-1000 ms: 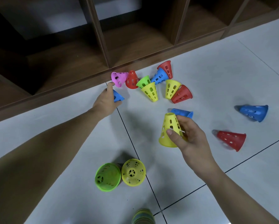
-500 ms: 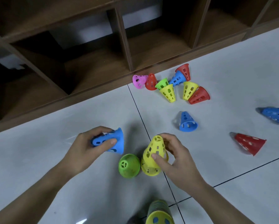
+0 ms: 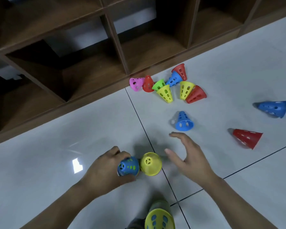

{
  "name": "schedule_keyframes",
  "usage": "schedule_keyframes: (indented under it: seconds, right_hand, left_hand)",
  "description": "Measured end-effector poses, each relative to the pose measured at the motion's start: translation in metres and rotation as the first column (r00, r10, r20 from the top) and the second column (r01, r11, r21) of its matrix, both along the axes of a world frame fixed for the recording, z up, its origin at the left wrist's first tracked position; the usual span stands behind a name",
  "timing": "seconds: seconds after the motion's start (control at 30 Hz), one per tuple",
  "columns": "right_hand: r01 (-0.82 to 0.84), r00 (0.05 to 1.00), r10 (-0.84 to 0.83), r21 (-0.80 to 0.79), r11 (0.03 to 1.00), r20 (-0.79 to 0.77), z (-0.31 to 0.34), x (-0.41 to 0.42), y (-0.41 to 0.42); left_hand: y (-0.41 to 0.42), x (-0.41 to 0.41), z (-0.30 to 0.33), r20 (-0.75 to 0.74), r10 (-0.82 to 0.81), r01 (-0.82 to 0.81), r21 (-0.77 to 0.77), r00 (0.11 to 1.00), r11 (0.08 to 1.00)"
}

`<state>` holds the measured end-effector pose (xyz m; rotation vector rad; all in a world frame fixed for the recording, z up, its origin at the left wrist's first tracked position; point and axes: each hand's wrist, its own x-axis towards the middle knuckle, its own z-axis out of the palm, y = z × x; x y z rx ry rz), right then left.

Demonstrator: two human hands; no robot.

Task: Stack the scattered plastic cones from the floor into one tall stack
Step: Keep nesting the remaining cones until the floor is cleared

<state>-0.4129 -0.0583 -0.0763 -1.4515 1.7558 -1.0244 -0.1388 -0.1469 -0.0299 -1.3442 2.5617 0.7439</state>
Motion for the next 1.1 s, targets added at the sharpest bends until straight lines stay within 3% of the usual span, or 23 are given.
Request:
schedule_keyframes:
  seconds: [0.07,0.2,0.4,0.5,0.57,0.7,0.83,0.93,1.1]
  right_hand:
    - [0.126,0.990,-0.129,-0.058,0.990,-0.054,0.000,-0.032,0.000]
    - [0.304,0.942,-0.313,-0.088,0.949,-0.118,-0.004,-0.096,0.006]
    - [0.478,0.851,-0.471,-0.031,0.878,-0.234,-0.018,-0.167,0.020]
    - [0.473,0.809,-0.425,0.020,0.881,-0.407,-0.034,-0.192,0.028]
    - [0.474,0.804,-0.358,0.147,0.868,-0.474,-0.040,-0.204,0.032]
    - [0.477,0.824,-0.223,0.425,0.769,-0.521,-0.048,-0.216,0.040]
    - [0.518,0.799,-0.216,0.459,0.722,-0.561,-0.054,-0.214,0.046]
    - [0.553,0.802,-0.319,0.424,0.717,-0.505,-0.051,-0.207,0.043]
    - [0.547,0.828,-0.549,0.387,0.743,-0.115,-0.043,-0.184,0.033]
  left_hand:
    - [-0.009,-0.011,0.008,-0.072,0.031,-0.031,0.000,0.997,1.000]
    - [-0.037,-0.071,0.011,-0.309,0.233,-0.179,0.194,0.922,0.964]
    - [-0.070,-0.201,-0.043,-0.215,0.148,-0.086,0.273,0.965,0.958]
    - [-0.082,-0.253,-0.060,-0.163,0.114,-0.060,0.300,0.980,0.952]
    - [-0.091,-0.272,-0.075,-0.110,0.097,-0.054,0.338,0.989,0.940]
    - [-0.096,-0.286,-0.097,-0.088,0.045,-0.008,0.386,0.995,0.922]
    - [-0.085,-0.290,-0.099,-0.135,0.153,-0.079,0.438,0.979,0.895]
    - [-0.080,-0.291,-0.102,-0.170,0.207,-0.104,0.475,0.964,0.874]
    - [-0.068,-0.292,-0.103,-0.324,0.294,-0.078,0.542,0.899,0.837]
